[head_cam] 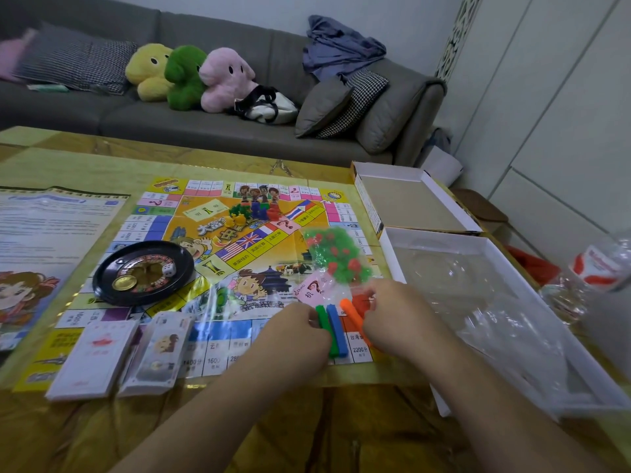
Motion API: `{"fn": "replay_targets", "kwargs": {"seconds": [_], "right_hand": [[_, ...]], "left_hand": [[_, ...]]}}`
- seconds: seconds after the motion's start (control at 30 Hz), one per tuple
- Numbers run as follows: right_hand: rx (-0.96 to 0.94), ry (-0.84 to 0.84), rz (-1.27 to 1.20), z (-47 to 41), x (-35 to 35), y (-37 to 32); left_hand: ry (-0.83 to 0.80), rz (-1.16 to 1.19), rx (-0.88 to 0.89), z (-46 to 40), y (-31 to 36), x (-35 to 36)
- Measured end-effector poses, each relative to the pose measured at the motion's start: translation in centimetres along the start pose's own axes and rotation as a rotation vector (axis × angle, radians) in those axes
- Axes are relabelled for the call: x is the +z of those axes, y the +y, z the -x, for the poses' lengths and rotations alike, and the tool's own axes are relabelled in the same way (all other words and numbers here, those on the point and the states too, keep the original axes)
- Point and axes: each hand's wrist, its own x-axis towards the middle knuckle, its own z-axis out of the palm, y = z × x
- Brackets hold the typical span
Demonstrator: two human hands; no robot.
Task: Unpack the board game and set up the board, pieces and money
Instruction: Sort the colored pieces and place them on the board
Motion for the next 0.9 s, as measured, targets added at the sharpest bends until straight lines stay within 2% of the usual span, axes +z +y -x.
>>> {"fn": "replay_targets", "kwargs": {"seconds": [0.23, 0.4, 0.63, 0.9], "right_hand": [[-0.031, -0.124, -0.043, 0.5, 0.7, -1.2], [-0.111, -0.205, -0.109, 0.1, 1.9, -3.7], [-0.175, -0.119, -0.114, -2.9, 3.1, -9.6], [-0.15, 0.059, -0.187, -8.8, 3.5, -11.9]], "left_hand": [[-0.033, -0.157, 0.059, -0.2, -0.3, -0.3], [-0.008, -0.315, 0.043, -0.7, -1.4, -3.3], [0.167, -0.613, 0.063, -3.3, -1.2, -7.5], [0.312, -0.69, 0.097, -8.8, 1.1, -9.6]]}}
